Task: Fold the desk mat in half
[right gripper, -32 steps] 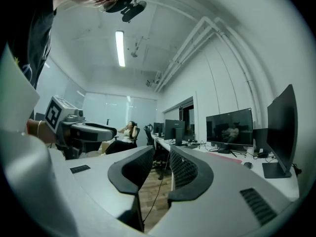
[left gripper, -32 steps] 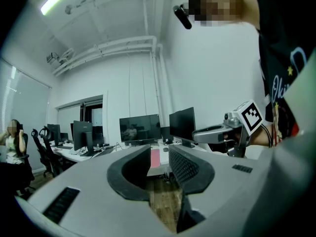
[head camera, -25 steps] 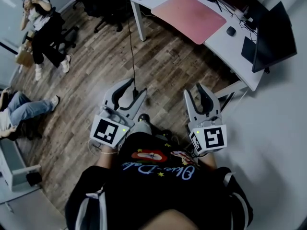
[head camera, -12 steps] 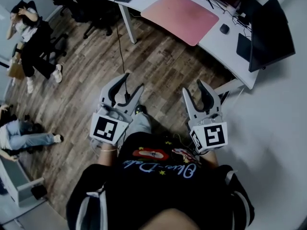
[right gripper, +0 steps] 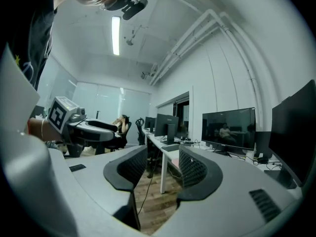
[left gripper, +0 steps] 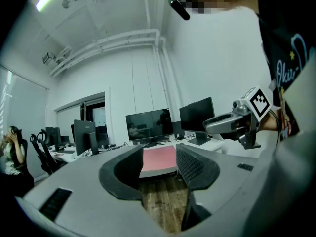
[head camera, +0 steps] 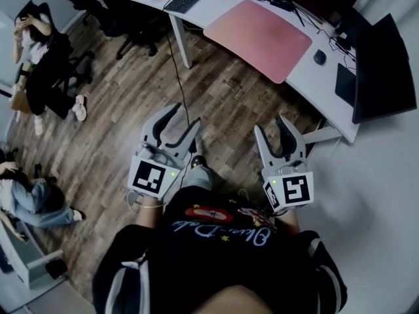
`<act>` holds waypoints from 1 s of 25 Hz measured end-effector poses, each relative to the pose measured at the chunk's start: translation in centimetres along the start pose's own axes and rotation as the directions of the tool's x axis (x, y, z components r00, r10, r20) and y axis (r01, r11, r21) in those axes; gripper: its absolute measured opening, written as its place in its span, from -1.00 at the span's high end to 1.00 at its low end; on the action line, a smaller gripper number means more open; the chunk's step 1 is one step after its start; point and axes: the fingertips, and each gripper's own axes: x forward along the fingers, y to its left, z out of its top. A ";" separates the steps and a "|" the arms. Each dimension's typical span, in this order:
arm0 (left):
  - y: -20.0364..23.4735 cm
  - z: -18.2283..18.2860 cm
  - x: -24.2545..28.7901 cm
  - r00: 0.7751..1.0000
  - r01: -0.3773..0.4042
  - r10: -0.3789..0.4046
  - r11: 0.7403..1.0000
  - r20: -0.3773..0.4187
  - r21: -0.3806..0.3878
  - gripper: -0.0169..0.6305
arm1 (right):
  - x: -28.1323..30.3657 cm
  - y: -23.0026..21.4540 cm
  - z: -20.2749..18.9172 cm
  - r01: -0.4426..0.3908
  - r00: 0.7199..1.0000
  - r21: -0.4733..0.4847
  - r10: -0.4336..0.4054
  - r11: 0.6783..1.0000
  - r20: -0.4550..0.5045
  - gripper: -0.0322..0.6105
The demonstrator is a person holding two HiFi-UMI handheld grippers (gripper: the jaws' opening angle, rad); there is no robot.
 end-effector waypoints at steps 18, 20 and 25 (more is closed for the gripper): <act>13.4 -3.5 5.0 0.999 0.035 -0.033 0.997 -0.023 0.067 0.36 | 12.8 -0.2 -0.5 0.095 0.993 -0.037 -0.097 0.995 -0.068 0.31; 13.9 -3.9 5.8 0.998 0.062 -0.060 0.995 -0.028 0.084 0.36 | 13.3 -0.5 -0.8 0.122 0.989 -0.039 -0.124 0.992 -0.077 0.31; 14.4 -5.0 7.9 0.992 0.125 -0.119 0.981 -0.052 0.145 0.36 | 13.6 -1.4 -1.6 0.183 0.976 -0.040 -0.186 0.982 -0.114 0.29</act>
